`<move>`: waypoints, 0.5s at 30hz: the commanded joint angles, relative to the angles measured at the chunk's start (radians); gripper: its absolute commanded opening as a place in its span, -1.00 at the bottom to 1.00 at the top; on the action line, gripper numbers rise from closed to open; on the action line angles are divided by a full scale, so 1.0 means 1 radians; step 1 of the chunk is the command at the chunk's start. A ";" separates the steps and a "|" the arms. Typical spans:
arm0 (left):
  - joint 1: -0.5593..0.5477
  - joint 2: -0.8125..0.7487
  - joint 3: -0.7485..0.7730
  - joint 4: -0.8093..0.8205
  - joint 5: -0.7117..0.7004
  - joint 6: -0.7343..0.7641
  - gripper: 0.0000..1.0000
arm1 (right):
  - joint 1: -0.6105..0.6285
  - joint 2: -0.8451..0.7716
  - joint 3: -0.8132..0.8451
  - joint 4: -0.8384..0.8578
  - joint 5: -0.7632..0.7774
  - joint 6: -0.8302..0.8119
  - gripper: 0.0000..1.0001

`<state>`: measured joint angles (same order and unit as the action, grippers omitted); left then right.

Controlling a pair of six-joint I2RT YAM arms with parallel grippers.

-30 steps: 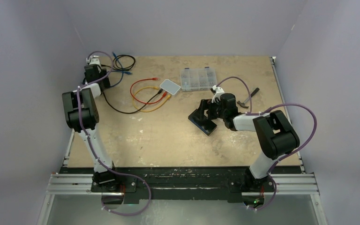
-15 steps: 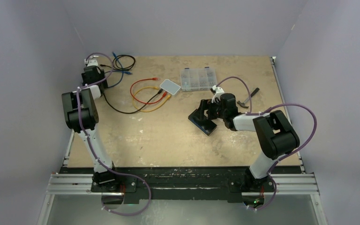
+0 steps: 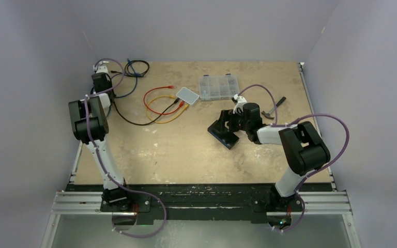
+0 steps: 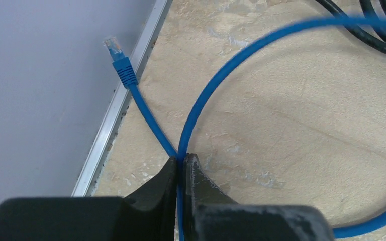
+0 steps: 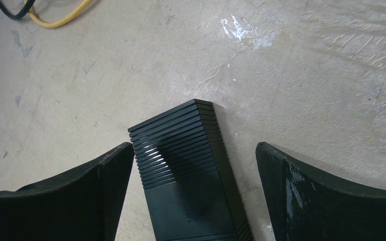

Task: Insert the plug into the switch port
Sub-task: Pick up the connector from the center of the board.

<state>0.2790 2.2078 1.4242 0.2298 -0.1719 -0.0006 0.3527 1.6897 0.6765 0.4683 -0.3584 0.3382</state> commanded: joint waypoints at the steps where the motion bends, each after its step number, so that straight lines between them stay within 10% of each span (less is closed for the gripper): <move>1: 0.003 0.005 0.029 -0.037 0.034 0.008 -1.00 | 0.000 0.011 0.026 -0.019 -0.029 -0.014 0.88; 15: -0.250 -0.215 0.042 -0.067 -0.247 0.153 -1.00 | -0.001 -0.025 0.013 -0.016 -0.024 -0.011 0.88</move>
<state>0.1291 2.1250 1.4338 0.1471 -0.3103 0.0734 0.3523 1.6913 0.6788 0.4679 -0.3626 0.3382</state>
